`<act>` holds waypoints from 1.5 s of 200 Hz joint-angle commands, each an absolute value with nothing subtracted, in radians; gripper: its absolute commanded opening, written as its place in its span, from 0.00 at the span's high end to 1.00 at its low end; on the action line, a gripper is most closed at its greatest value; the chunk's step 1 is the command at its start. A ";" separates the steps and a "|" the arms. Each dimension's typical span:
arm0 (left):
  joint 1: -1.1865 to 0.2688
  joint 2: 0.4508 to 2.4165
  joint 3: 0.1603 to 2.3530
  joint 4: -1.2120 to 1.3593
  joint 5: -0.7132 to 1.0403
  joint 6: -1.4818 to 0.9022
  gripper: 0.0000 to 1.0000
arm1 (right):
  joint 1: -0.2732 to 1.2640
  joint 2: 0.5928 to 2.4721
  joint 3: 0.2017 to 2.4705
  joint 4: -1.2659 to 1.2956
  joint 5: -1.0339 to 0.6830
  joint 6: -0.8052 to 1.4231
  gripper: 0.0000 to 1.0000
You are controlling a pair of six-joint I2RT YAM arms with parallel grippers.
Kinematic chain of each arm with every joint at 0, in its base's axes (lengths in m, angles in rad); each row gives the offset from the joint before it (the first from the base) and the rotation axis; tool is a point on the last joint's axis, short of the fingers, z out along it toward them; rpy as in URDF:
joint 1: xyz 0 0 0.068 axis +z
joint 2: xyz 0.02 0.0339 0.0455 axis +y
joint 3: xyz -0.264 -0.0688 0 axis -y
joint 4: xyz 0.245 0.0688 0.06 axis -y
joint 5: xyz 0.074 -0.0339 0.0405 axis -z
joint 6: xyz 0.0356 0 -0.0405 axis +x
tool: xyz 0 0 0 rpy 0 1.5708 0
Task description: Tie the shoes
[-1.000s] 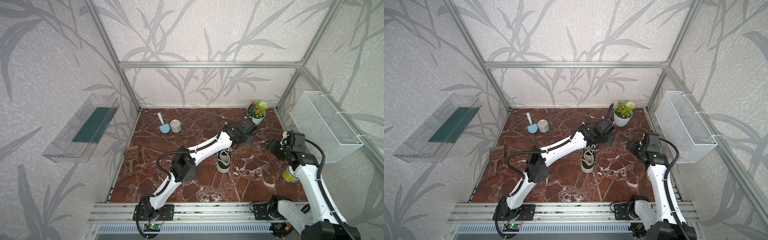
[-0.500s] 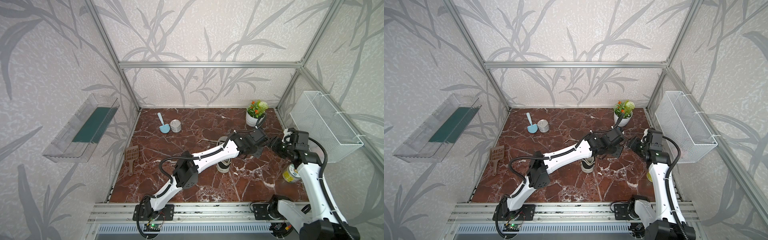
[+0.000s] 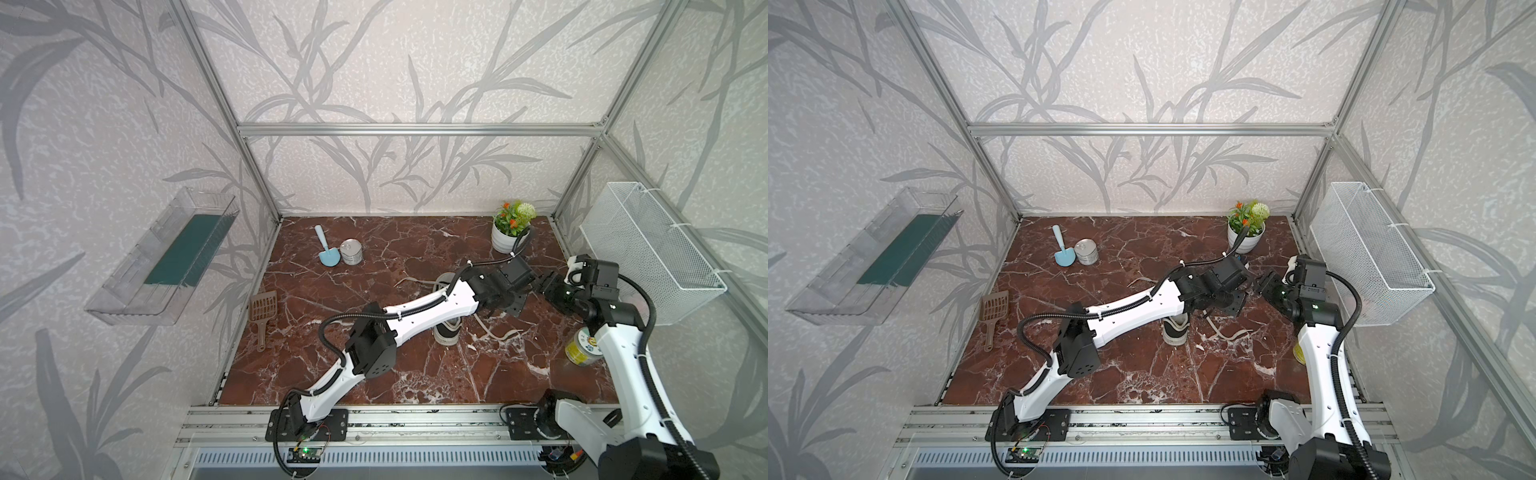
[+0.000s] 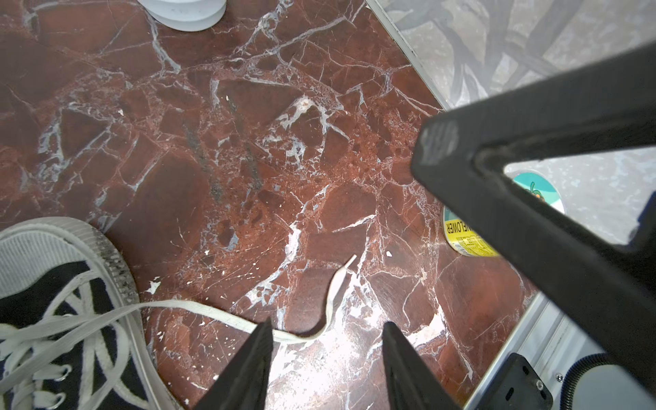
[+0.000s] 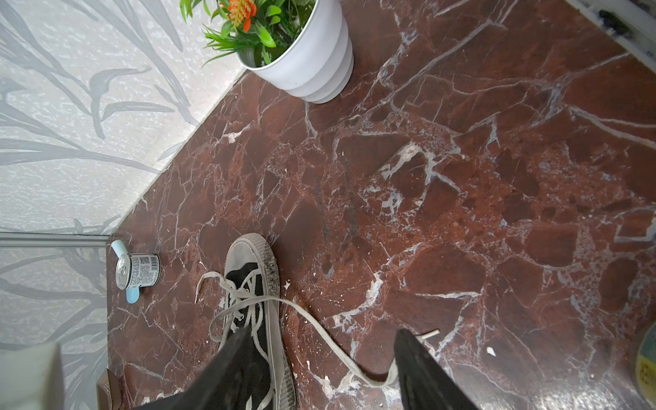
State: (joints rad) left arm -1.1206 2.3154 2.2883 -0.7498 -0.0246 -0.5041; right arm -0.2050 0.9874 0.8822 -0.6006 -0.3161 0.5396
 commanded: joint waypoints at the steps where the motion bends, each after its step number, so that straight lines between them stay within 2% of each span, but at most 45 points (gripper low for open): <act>1: -1.108 2.314 2.279 -0.783 -0.038 -0.493 0.47 | -0.210 0.988 0.901 -0.613 -0.331 0.520 0.35; 31: -1.059 2.241 2.175 -0.732 -0.054 -0.507 0.47 | -0.210 0.999 0.844 -0.585 -0.360 0.532 0.34; 62: -0.960 2.145 2.023 -0.661 0.012 -0.527 0.47 | -0.203 1.027 0.758 -0.554 -0.389 0.542 0.34; 98: -0.868 2.012 1.830 -0.570 0.011 -0.528 0.47 | -0.137 1.060 0.695 -0.523 -0.358 0.550 0.33; 157: -0.747 1.857 1.612 -0.525 0.003 -0.525 0.47 | -0.009 1.240 0.692 -0.467 -0.321 0.537 0.28; 213: -0.718 1.754 1.428 -0.443 0.000 -0.564 0.47 | 0.008 1.408 0.712 -0.402 -0.343 0.551 0.24; 255: -0.718 1.729 1.374 -0.421 -0.005 -0.573 0.47 | 0.012 1.376 0.671 -0.441 -0.316 0.575 0.23; 300: -0.718 1.717 1.365 -0.420 -0.010 -0.563 0.47 | 0.032 1.288 0.597 -0.488 -0.358 0.629 0.21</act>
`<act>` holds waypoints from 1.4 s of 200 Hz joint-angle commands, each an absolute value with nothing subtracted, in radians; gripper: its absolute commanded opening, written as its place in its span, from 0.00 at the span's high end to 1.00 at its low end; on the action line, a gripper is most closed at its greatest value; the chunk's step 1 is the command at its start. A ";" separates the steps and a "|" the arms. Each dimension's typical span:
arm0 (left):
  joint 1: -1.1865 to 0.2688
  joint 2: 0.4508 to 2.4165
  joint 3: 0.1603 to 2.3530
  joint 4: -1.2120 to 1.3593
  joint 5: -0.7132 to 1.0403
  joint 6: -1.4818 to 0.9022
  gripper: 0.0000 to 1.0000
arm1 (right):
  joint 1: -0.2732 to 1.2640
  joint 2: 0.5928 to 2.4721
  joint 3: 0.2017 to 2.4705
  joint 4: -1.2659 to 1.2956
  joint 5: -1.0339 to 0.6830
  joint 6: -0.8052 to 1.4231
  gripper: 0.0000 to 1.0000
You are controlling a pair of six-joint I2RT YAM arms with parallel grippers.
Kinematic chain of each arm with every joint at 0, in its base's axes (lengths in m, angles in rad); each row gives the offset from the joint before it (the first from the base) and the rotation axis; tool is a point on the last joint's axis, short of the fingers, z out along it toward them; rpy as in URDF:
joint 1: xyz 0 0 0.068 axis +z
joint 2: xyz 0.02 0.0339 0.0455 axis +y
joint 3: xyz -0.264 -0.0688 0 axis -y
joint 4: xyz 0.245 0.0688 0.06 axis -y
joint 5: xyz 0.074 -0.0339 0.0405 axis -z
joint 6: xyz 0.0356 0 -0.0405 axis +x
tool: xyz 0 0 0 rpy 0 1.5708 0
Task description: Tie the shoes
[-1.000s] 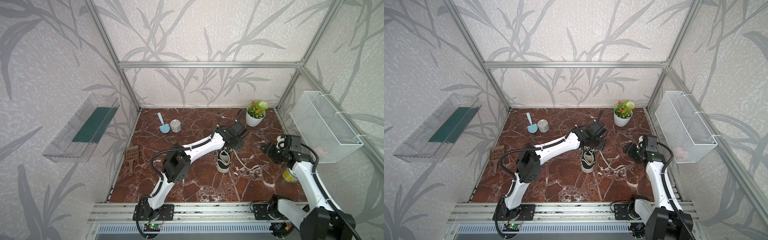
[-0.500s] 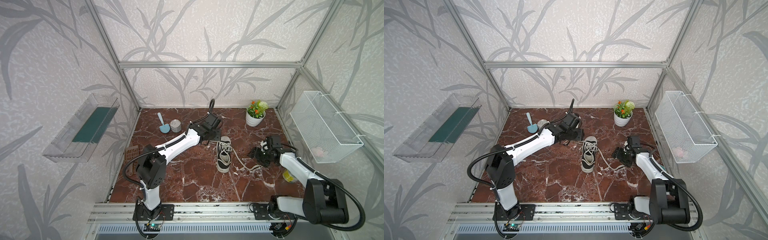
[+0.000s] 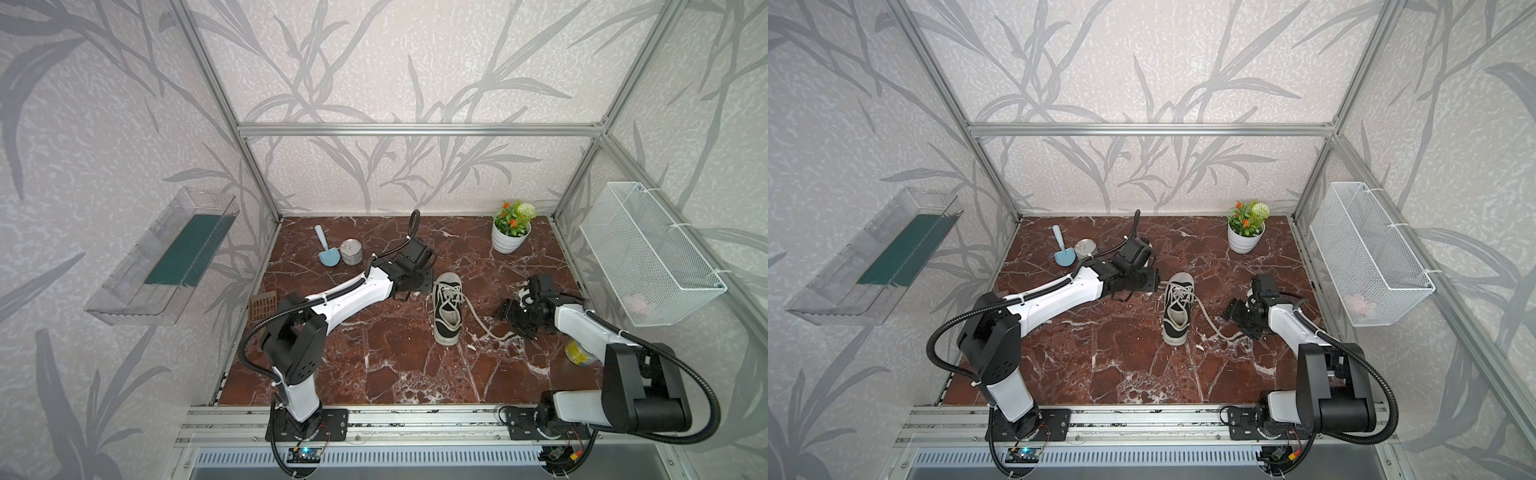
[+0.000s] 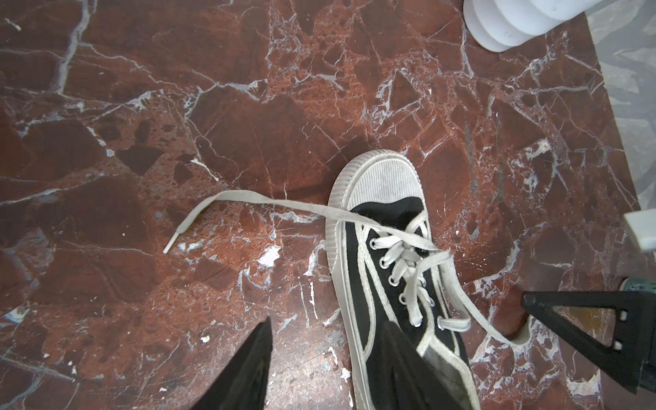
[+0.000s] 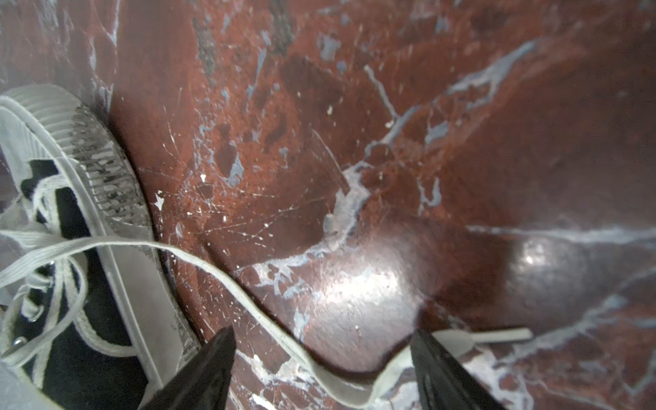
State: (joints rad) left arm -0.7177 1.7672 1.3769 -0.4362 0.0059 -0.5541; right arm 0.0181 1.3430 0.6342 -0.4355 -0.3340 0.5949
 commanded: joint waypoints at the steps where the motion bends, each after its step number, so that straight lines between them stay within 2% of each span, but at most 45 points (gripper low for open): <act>1: -0.718 1.717 1.364 -0.418 -0.010 -0.564 0.47 | 0.032 1.286 0.596 -0.490 -0.359 0.630 0.21; 49: -0.718 1.682 1.341 -0.417 -0.019 -0.548 0.47 | 0.094 1.134 0.537 -0.544 -0.376 0.677 0.20; 84: -0.716 1.661 1.310 -0.397 -0.021 -0.553 0.47 | 0.103 1.054 0.540 -0.566 -0.303 0.664 0.20; 112: -0.715 1.666 1.317 -0.404 -0.018 -0.544 0.47 | 0.103 1.114 0.568 -0.498 -0.295 0.643 0.20; 166: -0.715 1.683 1.335 -0.404 0.003 -0.561 0.47 | 0.103 1.354 0.688 -0.473 -0.298 0.541 0.20; 195: -0.715 1.682 1.329 -0.401 0.014 -0.568 0.47 | 0.103 1.408 0.699 -0.472 -0.279 0.506 0.19; 242: -0.714 1.679 1.311 -0.397 0.020 -0.572 0.47 | 0.103 1.434 0.656 -0.458 -0.276 0.523 0.20; 280: -0.714 1.664 1.301 -0.397 0.021 -0.568 0.47 | 0.143 1.328 0.587 -0.507 -0.265 0.567 0.20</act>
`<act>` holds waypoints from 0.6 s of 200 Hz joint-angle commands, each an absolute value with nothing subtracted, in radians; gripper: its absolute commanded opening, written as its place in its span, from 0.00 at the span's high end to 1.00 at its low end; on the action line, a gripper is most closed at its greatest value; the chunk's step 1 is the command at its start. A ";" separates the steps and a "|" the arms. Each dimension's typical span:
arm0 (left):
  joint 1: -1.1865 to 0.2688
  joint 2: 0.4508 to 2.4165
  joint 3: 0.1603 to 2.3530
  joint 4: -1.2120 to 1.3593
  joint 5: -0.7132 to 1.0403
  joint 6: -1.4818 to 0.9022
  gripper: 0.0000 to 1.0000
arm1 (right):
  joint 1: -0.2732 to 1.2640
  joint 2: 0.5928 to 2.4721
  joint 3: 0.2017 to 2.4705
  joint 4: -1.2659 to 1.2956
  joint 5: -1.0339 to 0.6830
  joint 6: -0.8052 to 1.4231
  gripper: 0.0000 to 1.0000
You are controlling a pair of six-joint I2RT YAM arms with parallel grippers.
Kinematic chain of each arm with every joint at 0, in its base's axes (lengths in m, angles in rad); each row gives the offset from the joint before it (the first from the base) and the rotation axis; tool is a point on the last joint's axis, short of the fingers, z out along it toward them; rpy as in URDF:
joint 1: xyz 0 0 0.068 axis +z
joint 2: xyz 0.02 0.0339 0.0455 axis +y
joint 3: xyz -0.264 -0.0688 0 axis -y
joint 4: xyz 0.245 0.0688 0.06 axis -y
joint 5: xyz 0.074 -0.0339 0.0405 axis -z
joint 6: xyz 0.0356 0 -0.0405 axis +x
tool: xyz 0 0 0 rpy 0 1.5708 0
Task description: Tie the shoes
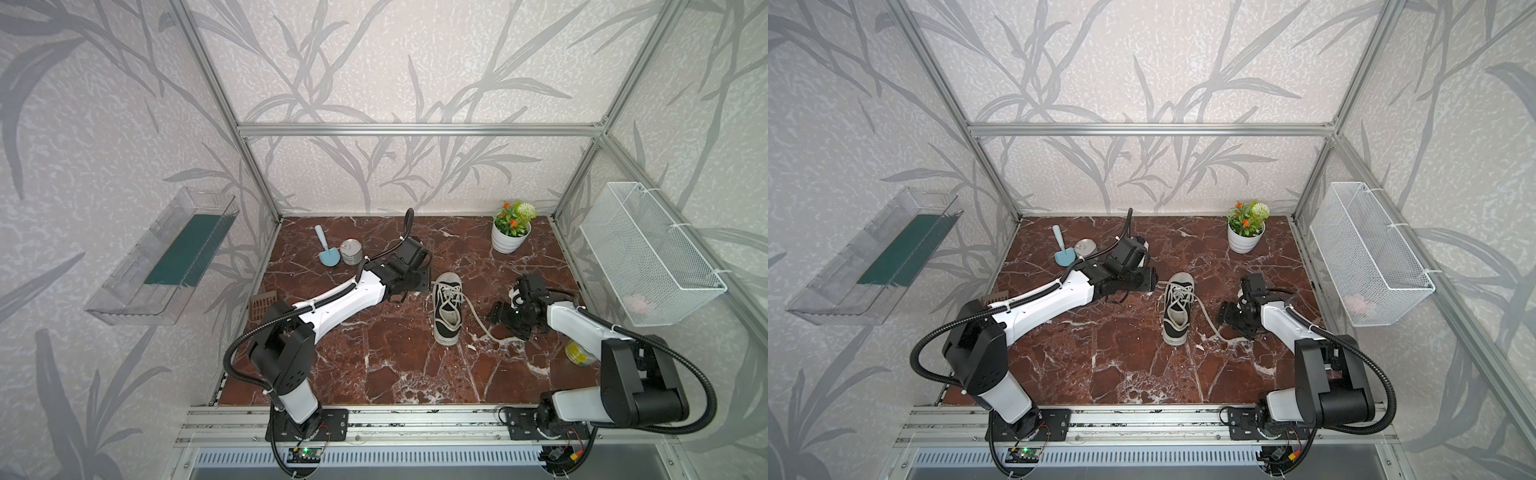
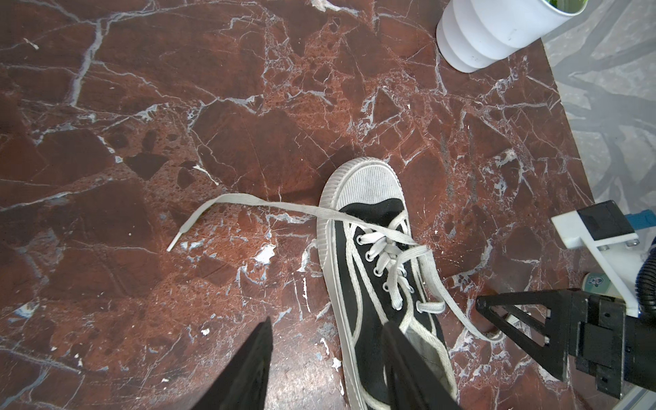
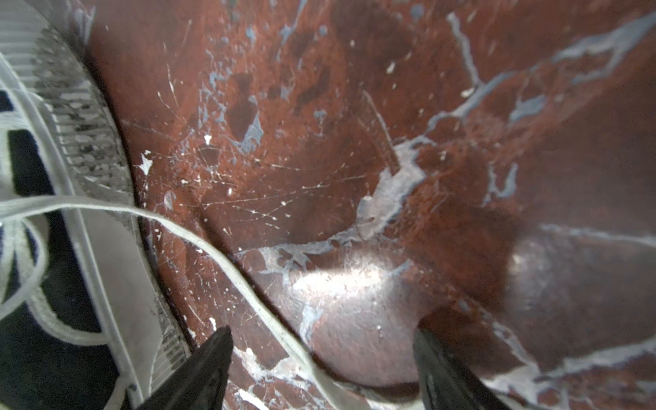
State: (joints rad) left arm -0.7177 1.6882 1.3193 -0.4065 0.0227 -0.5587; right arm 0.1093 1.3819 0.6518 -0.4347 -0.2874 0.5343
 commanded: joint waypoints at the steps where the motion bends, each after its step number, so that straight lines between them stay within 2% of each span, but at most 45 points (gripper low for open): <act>1: -0.713 1.664 1.300 -0.397 0.021 -0.569 0.47 | 0.145 1.324 0.585 -0.508 -0.264 0.569 0.20; 86: -0.715 1.580 1.187 -0.362 0.034 -0.596 0.47 | 0.404 1.027 0.424 -0.638 -0.224 0.783 0.20; 120: -0.715 1.562 1.155 -0.345 0.041 -0.615 0.47 | 0.424 0.998 0.411 -0.686 -0.186 0.791 0.24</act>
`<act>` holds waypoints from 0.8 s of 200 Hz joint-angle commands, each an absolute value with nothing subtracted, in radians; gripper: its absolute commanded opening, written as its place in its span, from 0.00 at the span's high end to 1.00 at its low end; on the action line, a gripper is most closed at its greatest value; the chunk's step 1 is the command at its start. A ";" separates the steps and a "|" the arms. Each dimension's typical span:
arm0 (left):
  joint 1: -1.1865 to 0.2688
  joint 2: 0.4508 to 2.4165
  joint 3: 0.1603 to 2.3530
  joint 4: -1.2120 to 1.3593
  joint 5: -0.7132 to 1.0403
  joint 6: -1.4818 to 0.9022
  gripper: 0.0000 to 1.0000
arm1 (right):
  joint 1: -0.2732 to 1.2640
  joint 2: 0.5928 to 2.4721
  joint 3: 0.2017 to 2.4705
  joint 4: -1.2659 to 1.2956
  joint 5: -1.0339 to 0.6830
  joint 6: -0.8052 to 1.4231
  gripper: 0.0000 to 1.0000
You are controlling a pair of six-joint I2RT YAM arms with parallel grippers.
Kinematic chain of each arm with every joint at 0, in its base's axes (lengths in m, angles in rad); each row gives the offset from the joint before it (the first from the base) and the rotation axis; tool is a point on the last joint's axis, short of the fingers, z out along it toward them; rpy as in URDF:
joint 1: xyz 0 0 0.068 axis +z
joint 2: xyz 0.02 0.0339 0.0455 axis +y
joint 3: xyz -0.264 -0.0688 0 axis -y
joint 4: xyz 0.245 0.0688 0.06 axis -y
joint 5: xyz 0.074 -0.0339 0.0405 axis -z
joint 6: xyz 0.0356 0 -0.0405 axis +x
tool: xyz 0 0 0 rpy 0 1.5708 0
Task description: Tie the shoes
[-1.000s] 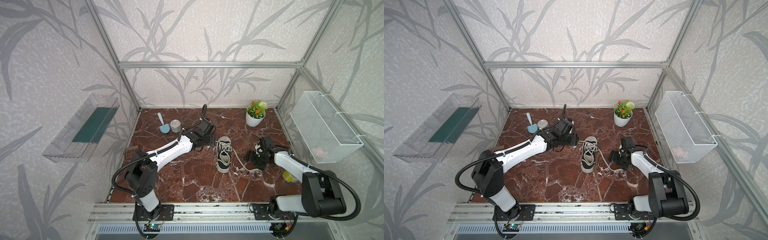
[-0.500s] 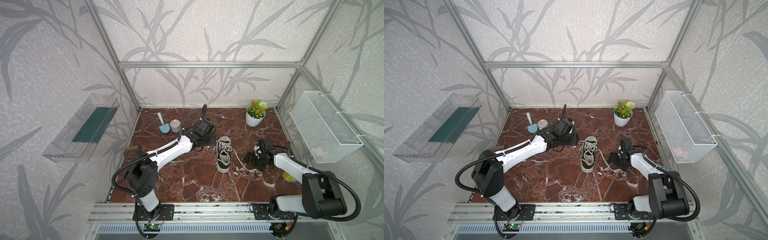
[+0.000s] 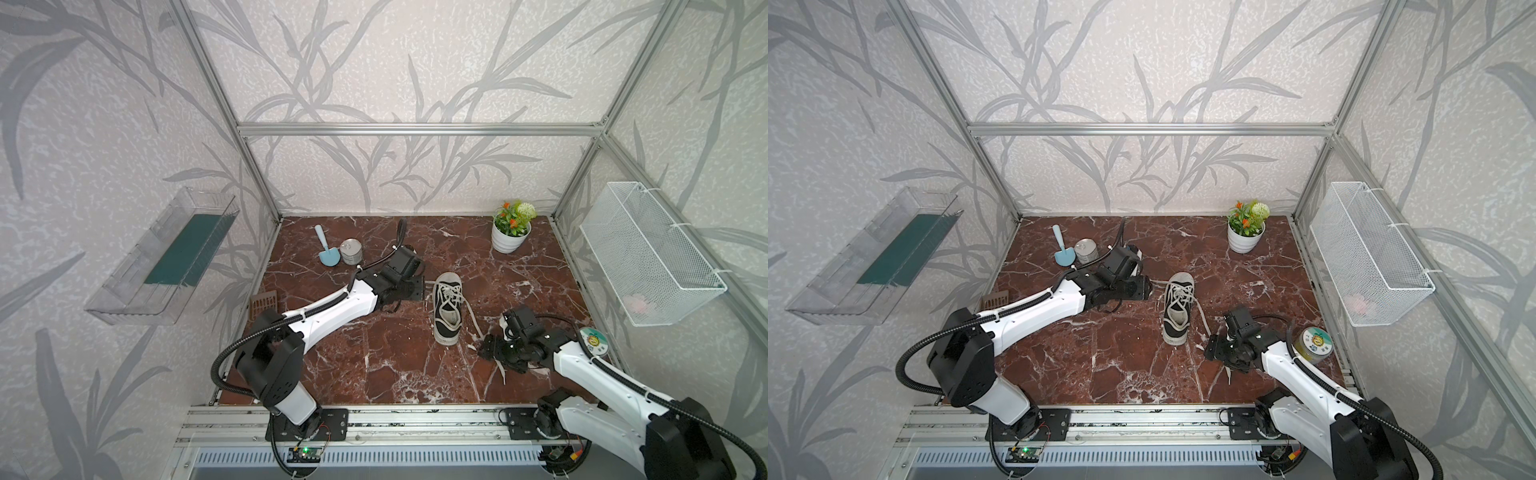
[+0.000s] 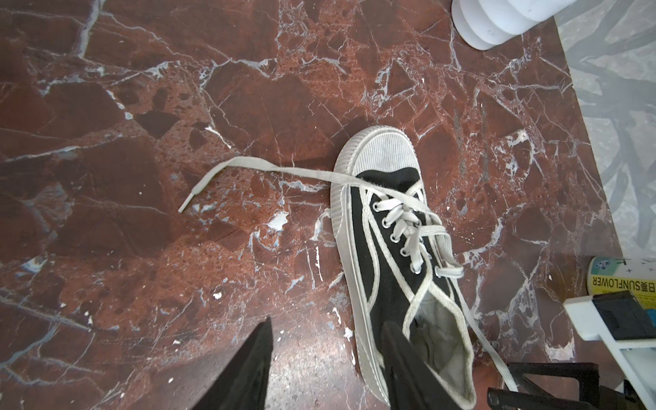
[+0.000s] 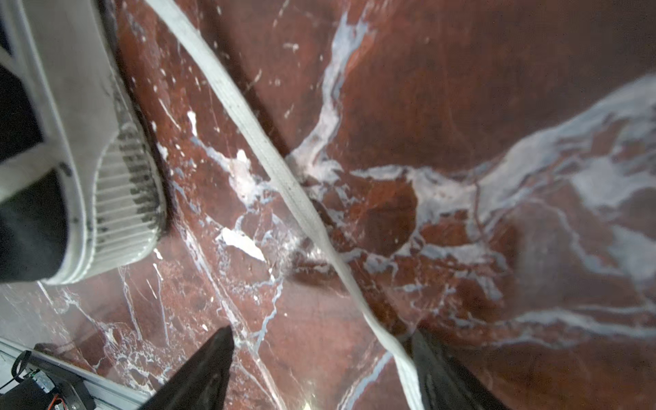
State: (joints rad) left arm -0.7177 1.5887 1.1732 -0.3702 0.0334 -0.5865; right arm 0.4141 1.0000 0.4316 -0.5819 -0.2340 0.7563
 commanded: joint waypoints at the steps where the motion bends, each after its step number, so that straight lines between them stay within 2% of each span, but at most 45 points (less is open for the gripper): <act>1: -0.715 1.562 1.155 -0.345 0.042 -0.615 0.47 | 0.424 0.998 0.412 -0.687 -0.185 0.790 0.24; 24: -0.715 1.562 1.151 -0.340 0.046 -0.620 0.47 | 0.446 1.033 0.435 -0.743 -0.135 0.771 0.27; 68: -0.716 1.570 1.152 -0.331 0.049 -0.621 0.47 | 0.546 1.133 0.508 -0.812 -0.036 0.765 0.28; 96: -0.714 1.574 1.154 -0.334 0.049 -0.618 0.47 | 0.603 1.171 0.558 -0.855 0.041 0.796 0.22; 136: -0.715 1.575 1.150 -0.334 0.048 -0.620 0.47 | 0.609 1.175 0.557 -0.860 0.047 0.820 0.14; 160: -0.715 1.575 1.150 -0.337 0.045 -0.620 0.47 | 0.610 1.179 0.522 -0.802 0.015 0.820 0.21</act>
State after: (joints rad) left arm -0.7177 1.5852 1.1606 -0.3431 0.0521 -0.6056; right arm 0.6033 1.1740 0.5411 -0.8127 0.0158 0.8024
